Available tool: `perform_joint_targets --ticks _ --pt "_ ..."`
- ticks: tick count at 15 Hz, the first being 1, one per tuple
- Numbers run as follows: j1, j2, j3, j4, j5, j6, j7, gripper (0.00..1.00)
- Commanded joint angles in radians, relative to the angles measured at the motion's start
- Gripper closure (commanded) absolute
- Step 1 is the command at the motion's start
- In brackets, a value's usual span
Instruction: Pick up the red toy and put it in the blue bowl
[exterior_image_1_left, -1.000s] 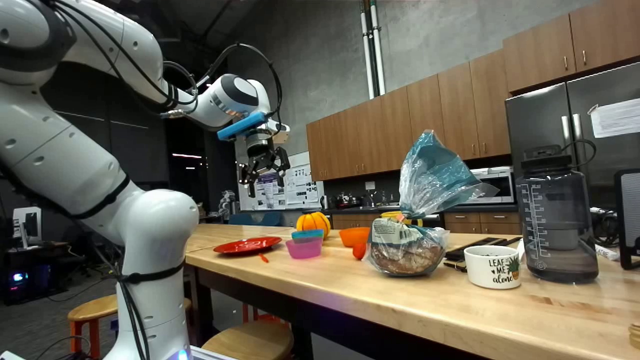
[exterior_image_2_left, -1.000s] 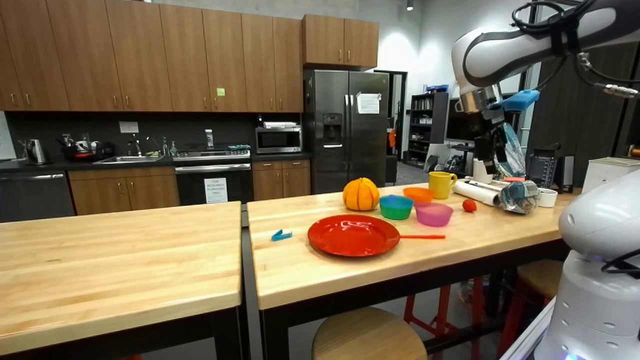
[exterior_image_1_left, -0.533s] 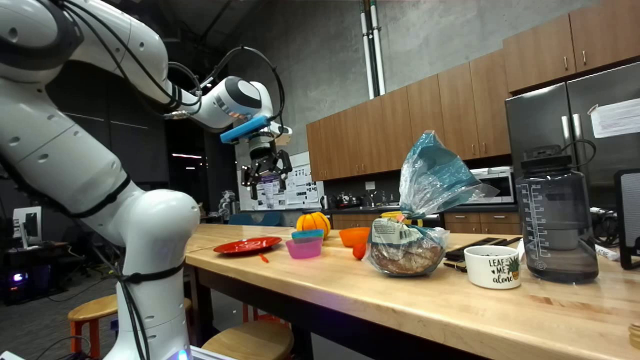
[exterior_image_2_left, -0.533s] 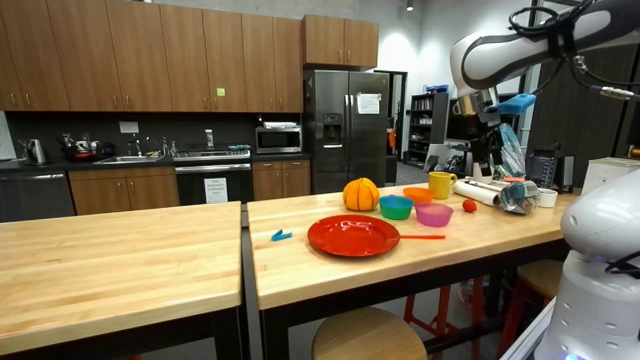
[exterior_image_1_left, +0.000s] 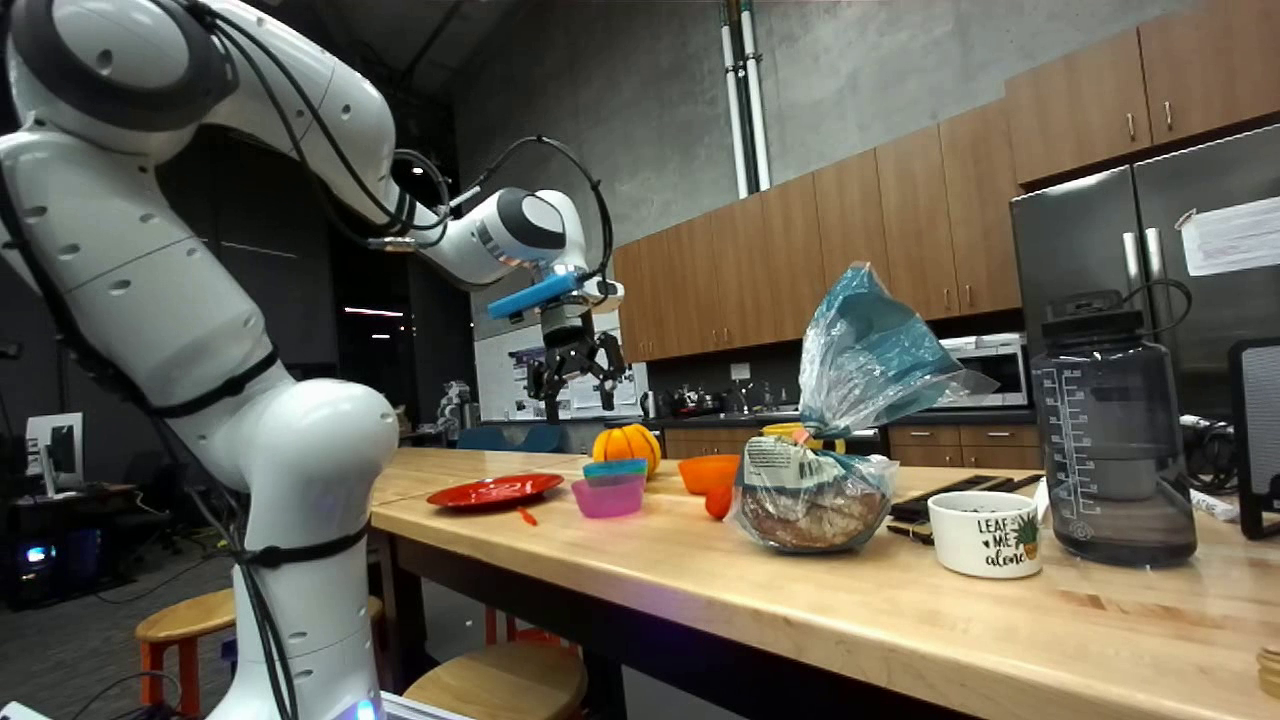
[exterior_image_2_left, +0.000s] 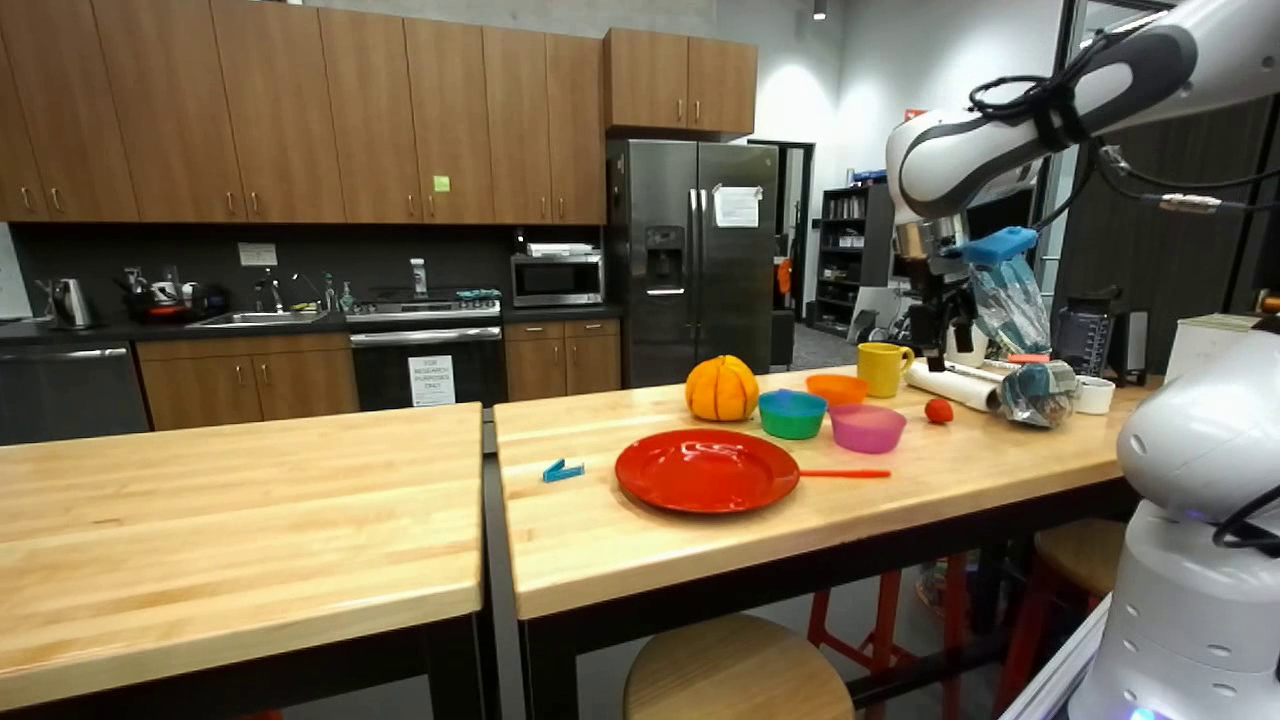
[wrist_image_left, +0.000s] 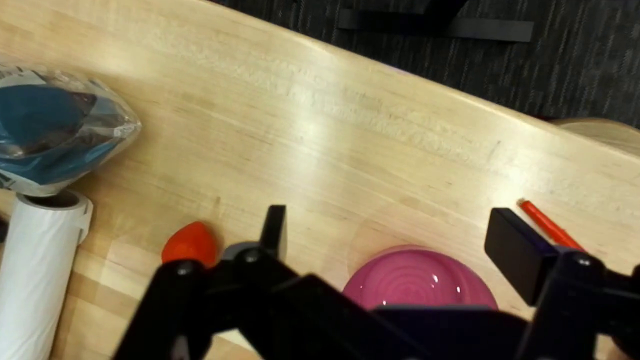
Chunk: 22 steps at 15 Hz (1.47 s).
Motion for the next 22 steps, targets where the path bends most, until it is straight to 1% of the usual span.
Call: perform_joint_targets --ticks 1,3,8,10,14,17,18,22 --pt "-0.037 0.098 -0.012 0.030 -0.030 0.069 0.017 0.00" --pt "-0.062 0.134 -0.014 0.034 -0.046 0.108 0.030 0.00" --pt "-0.105 0.211 -0.036 0.046 -0.027 0.195 0.079 0.00" --pt "-0.124 0.244 -0.040 0.046 -0.026 0.248 0.131 0.00" --pt "-0.155 0.304 -0.038 0.061 -0.041 0.307 0.196 0.00" --pt "-0.165 0.331 -0.040 0.073 -0.034 0.317 0.214 0.00" --pt "-0.156 0.306 -0.038 0.049 -0.022 0.312 0.193 0.00" --pt "-0.156 0.313 -0.038 0.051 -0.021 0.312 0.194 0.00"
